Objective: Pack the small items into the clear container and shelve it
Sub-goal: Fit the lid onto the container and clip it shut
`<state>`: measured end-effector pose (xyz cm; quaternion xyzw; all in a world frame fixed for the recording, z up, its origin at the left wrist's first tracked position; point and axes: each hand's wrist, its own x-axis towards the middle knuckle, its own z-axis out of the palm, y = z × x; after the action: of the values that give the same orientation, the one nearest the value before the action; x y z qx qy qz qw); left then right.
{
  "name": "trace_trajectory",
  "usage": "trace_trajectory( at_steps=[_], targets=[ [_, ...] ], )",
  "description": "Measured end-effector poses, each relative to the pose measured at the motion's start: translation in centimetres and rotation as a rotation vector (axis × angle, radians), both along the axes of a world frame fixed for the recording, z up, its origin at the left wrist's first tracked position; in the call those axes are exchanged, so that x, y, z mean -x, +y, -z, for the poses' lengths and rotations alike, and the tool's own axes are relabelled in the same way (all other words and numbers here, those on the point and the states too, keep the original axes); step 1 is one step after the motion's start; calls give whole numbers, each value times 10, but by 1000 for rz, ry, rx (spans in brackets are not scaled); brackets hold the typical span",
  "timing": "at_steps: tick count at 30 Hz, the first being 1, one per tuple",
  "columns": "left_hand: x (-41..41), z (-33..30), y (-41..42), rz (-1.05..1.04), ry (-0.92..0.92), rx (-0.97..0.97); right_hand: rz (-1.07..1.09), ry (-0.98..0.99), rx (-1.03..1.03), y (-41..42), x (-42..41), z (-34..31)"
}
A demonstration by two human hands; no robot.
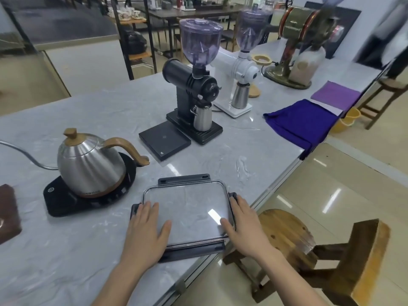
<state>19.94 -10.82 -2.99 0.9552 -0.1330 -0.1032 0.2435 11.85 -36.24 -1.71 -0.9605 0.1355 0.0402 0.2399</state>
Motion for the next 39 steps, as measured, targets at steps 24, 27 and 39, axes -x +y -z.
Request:
trace_trajectory(
  at_steps=[24,27,39],
  targets=[
    [-7,14,1,-267,-98,227,113,-38,-45,9,0,13],
    [-8,5,1,-377,-123,420,124,-59,-103,10,-2,0],
    [-22,-1,8,-709,211,951,299,-142,-491,14,8,-15]
  ],
)
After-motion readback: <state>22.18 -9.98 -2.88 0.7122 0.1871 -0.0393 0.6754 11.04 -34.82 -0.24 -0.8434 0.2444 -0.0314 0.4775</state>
